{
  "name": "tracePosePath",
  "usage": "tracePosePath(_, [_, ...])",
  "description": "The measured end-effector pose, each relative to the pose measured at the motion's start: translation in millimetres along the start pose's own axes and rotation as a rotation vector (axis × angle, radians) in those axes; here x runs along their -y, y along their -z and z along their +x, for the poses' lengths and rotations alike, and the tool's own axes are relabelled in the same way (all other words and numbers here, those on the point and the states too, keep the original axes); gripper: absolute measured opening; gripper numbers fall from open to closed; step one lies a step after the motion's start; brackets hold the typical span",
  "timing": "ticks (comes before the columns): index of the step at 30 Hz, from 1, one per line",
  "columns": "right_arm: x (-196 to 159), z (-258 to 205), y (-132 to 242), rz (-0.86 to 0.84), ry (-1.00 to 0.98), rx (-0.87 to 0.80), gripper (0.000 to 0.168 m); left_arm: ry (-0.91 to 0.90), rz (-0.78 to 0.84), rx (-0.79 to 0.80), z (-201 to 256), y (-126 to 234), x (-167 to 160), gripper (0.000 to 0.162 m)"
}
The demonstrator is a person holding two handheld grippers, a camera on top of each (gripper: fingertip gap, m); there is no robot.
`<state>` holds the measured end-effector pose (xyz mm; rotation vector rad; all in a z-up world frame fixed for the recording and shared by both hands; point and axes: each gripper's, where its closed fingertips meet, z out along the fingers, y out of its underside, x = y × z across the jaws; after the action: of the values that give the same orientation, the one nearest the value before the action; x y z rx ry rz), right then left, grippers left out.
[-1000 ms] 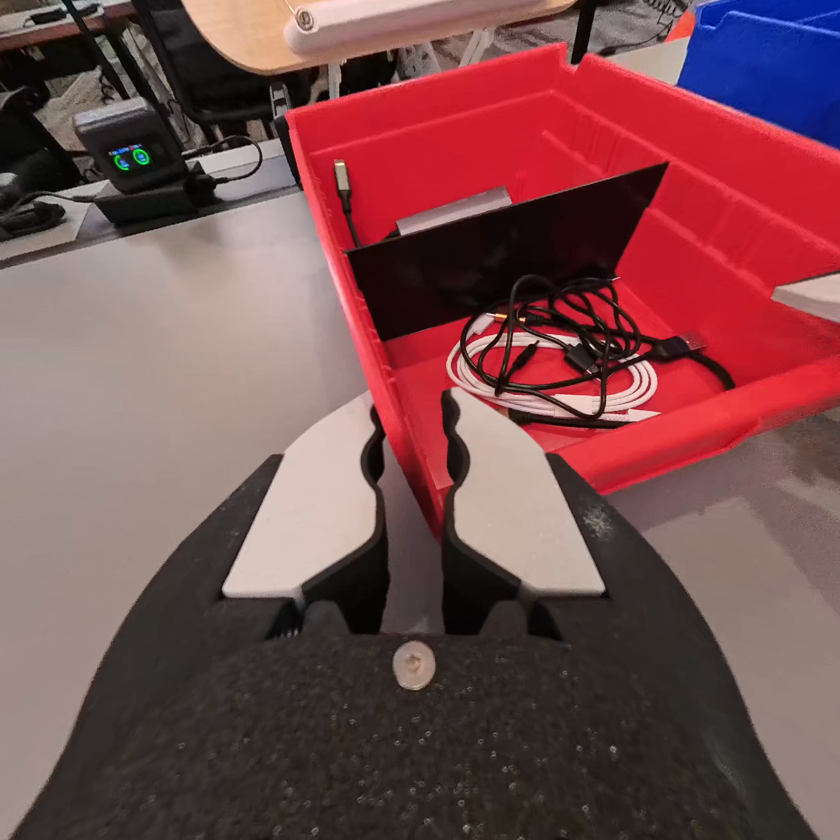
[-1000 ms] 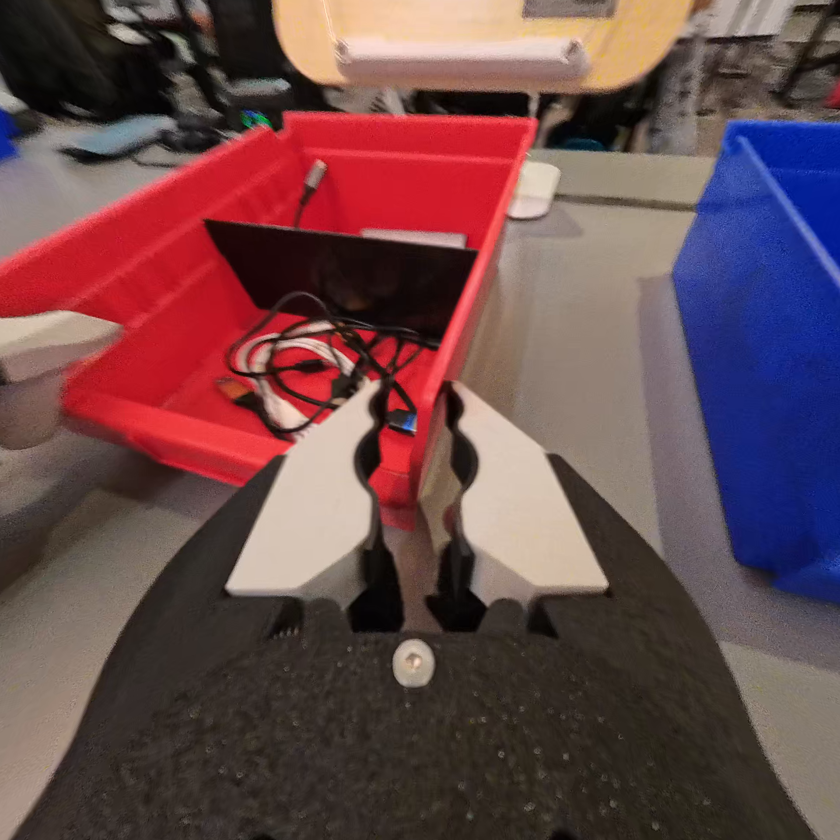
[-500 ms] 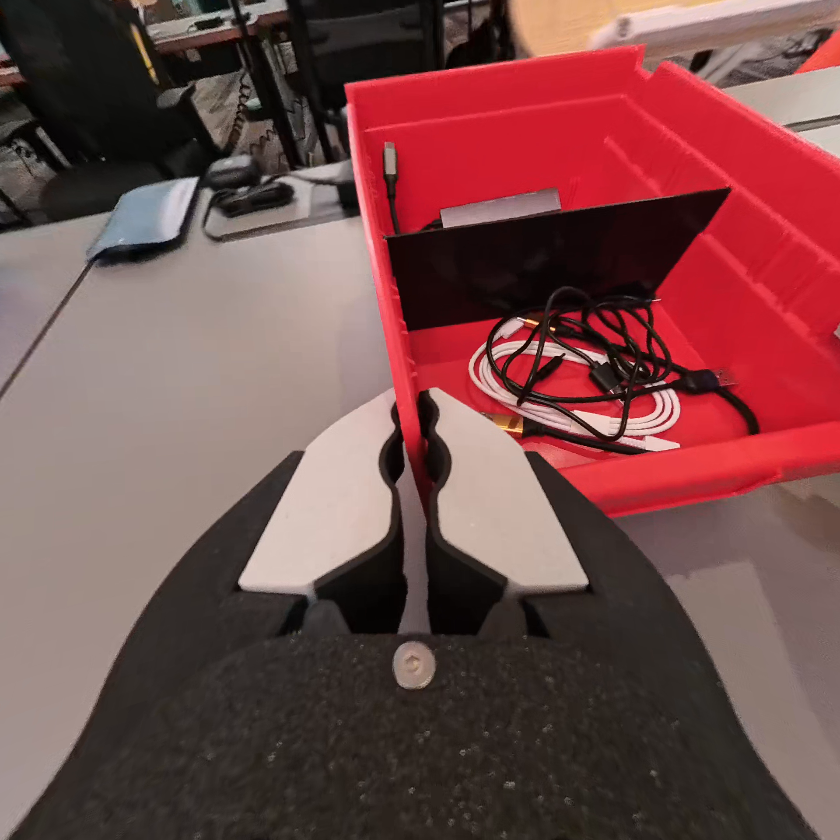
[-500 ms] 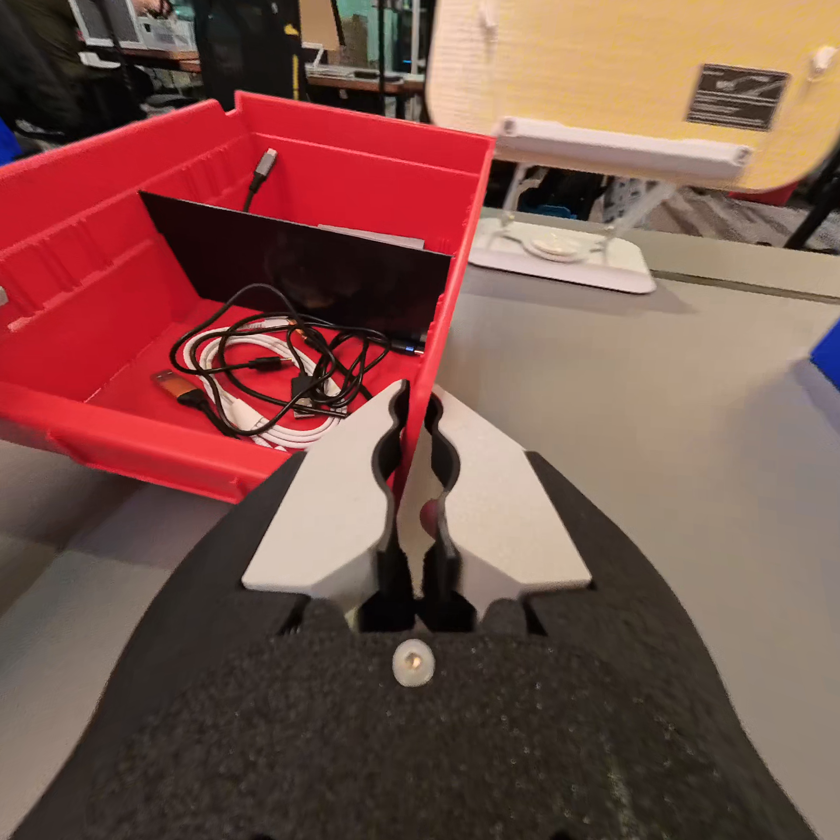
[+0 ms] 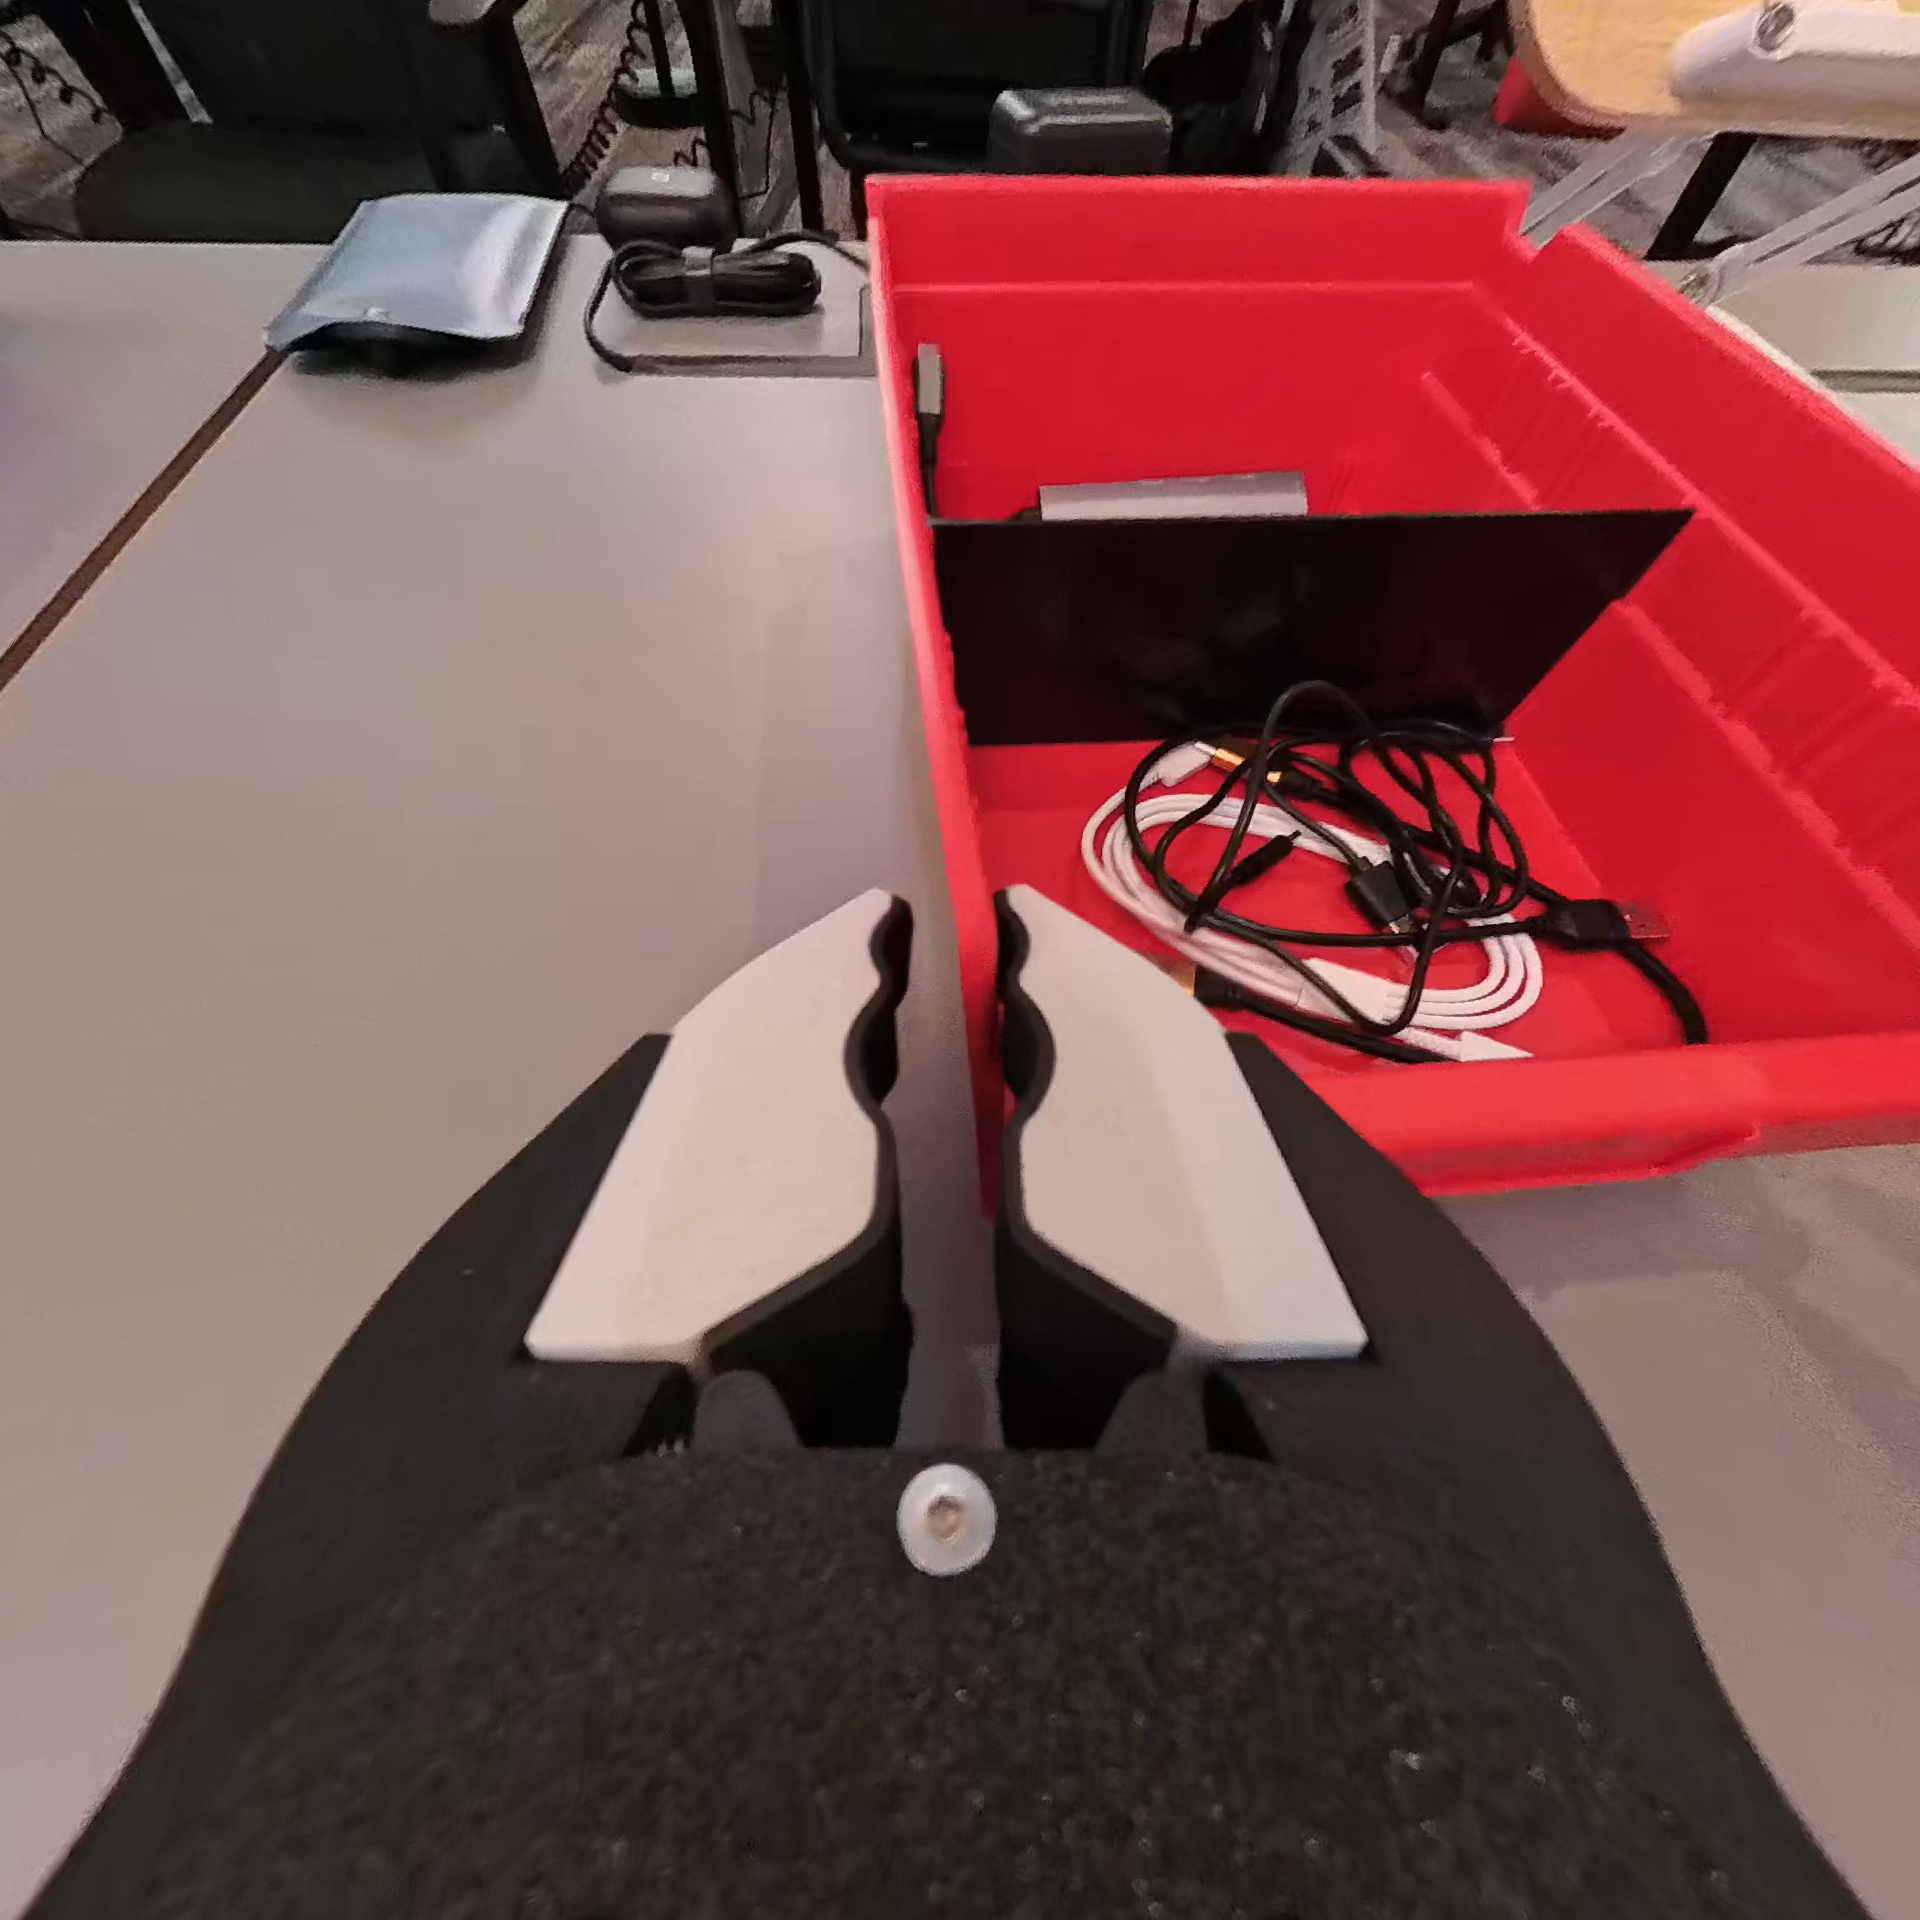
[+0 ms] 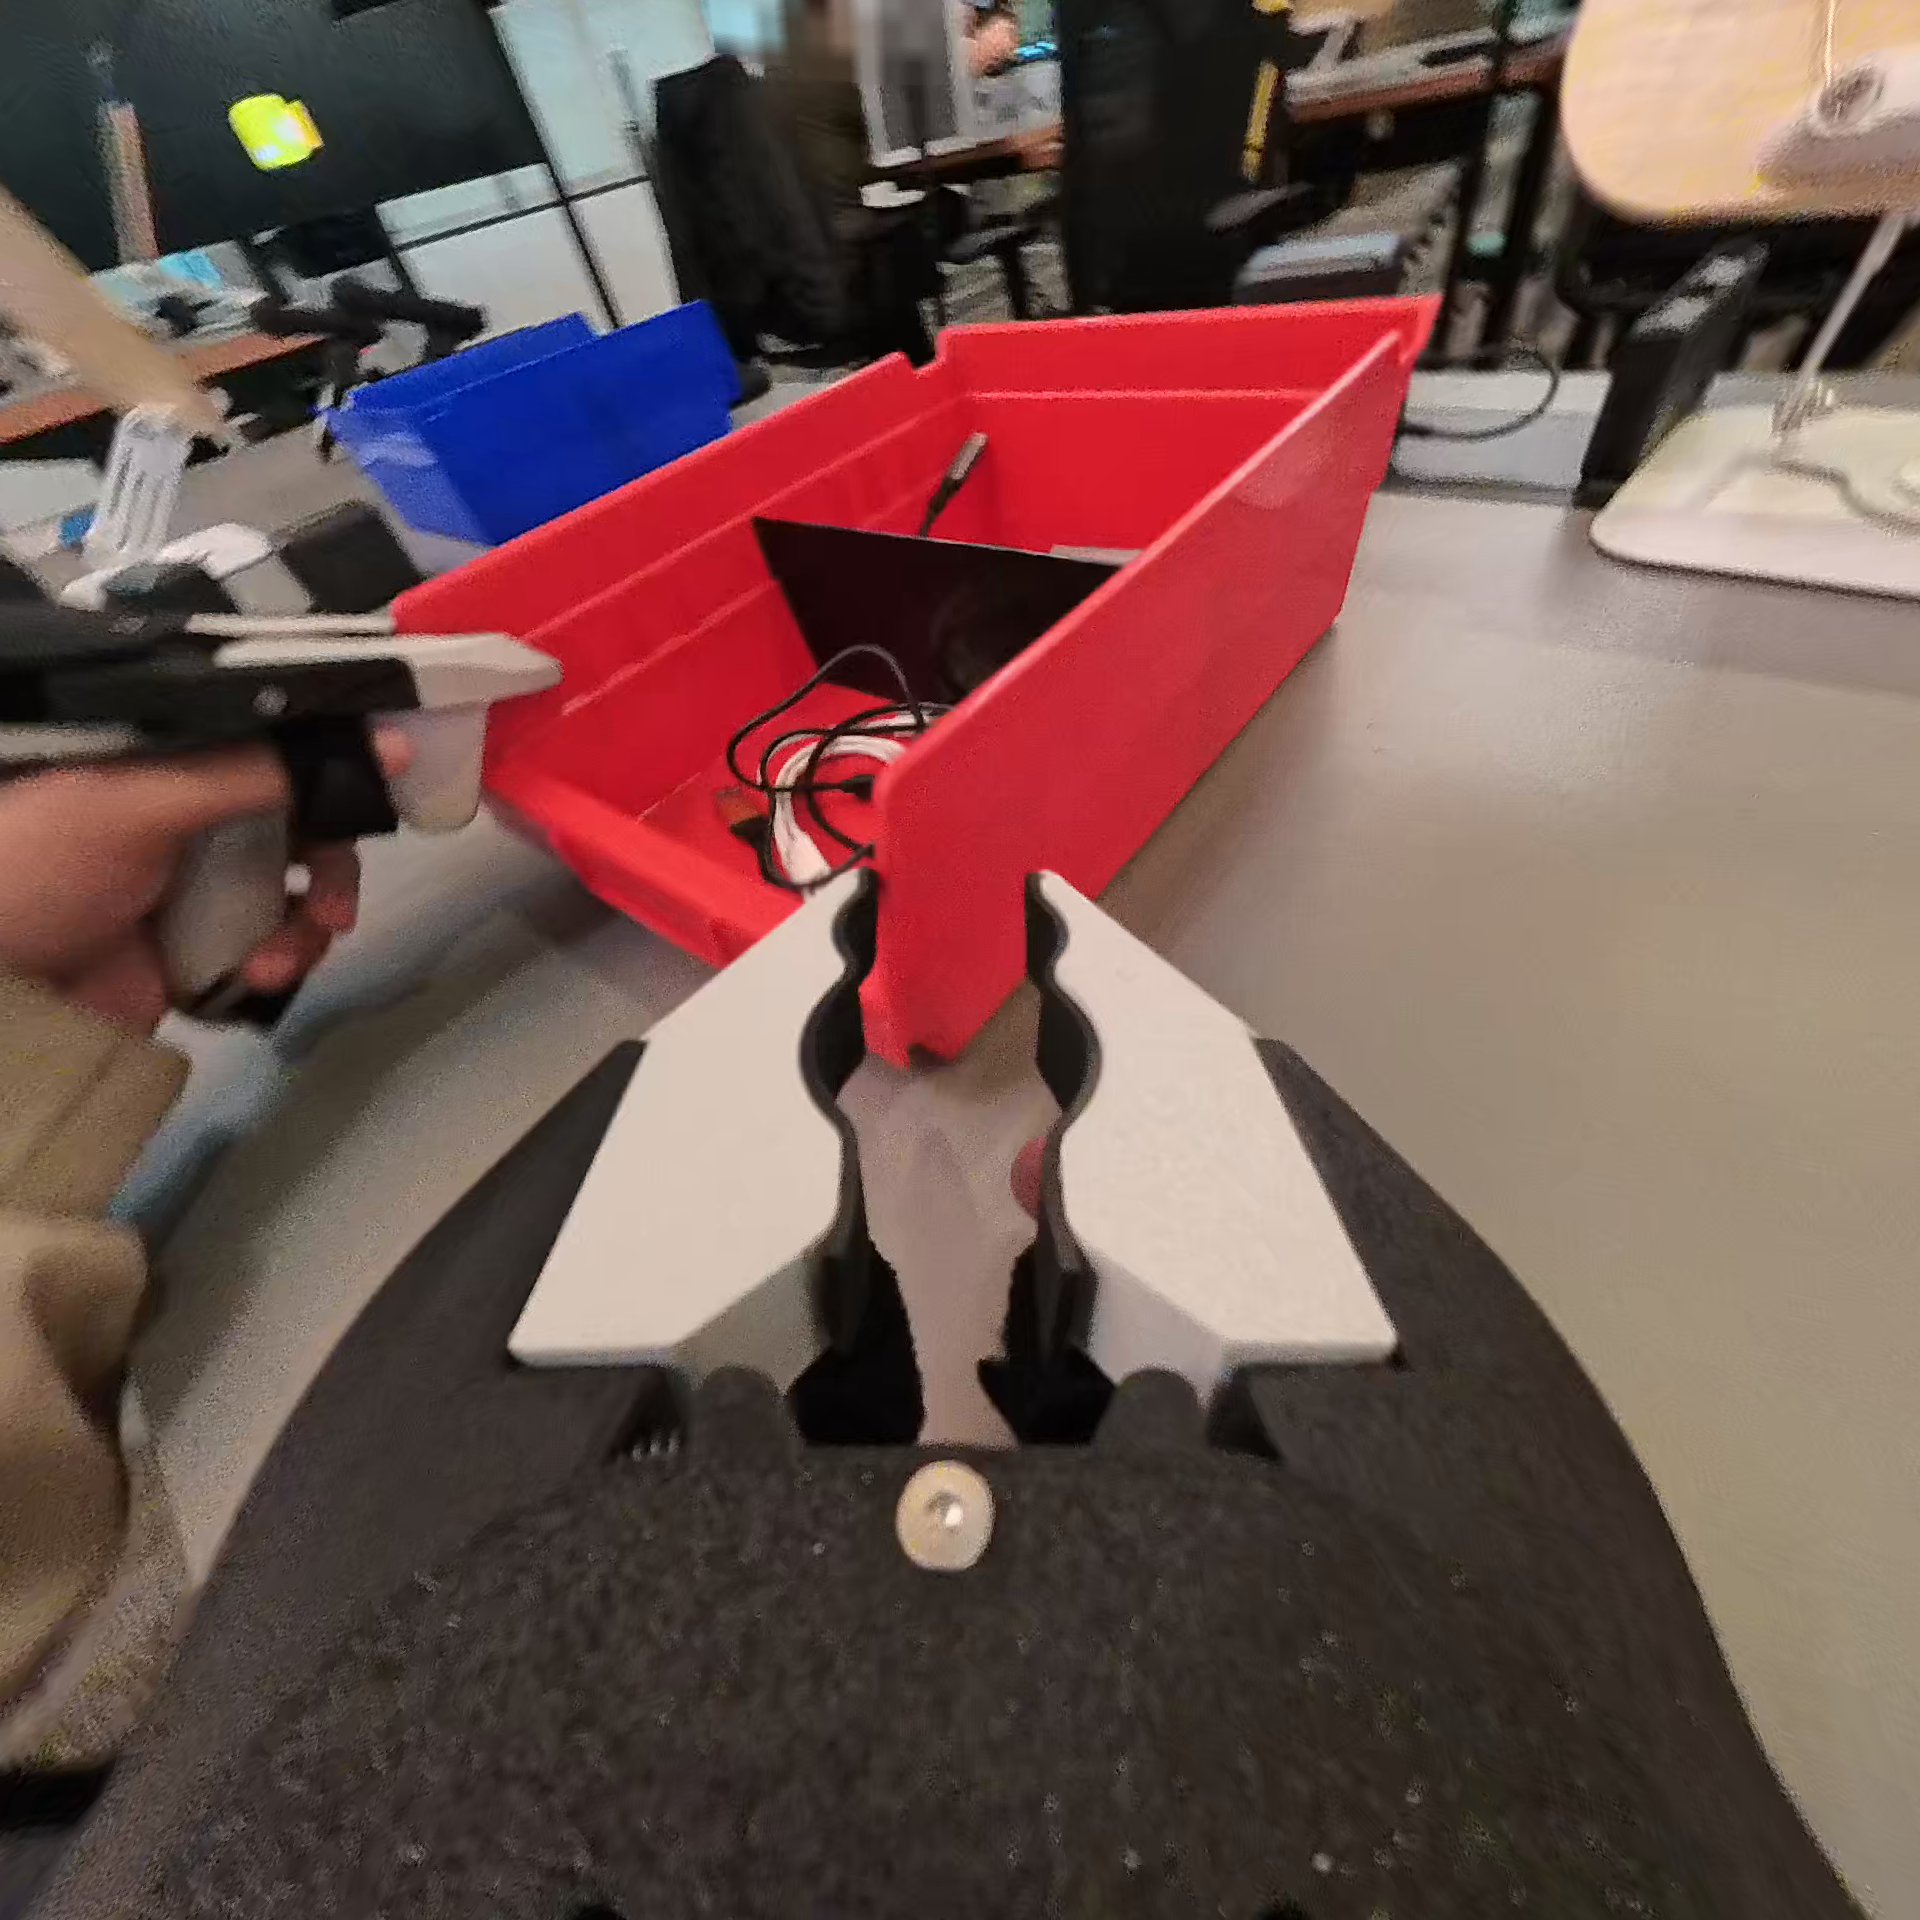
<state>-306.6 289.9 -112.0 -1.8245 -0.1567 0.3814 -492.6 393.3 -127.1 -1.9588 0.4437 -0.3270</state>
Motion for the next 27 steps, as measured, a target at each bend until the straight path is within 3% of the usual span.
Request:
tracePosePath(4, [-4,43,68,0.038,0.104,0.002,0.03,-0.03,-0.001,0.113,-12,16,-1,0.04])
tracePosePath(6, [-6,82,105,0.033,0.102,-0.069,0.028,-0.009,0.056,0.128,-11,29,9,0.032])
tracePosePath(11, [14,177,195,0.147,-0.073,-0.178,0.024,0.032,0.22,0.093,23,63,41,0.03])
tracePosePath(16, [-4,260,279,0.191,-0.152,-0.404,0.032,-0.014,0.162,-0.072,103,66,-2,0.029])
tracePosePath(18, [-8,288,308,0.213,-0.167,-0.532,0.032,-0.037,0.068,-0.182,132,57,-19,0.028])
tracePosePath(23, [-22,324,324,0.144,-0.123,-0.68,0.033,-0.104,-0.021,-0.239,149,37,-31,0.028])
tracePosePath(27, [-22,324,323,0.115,-0.035,-0.727,0.033,-0.078,-0.039,-0.27,151,35,-32,0.028])
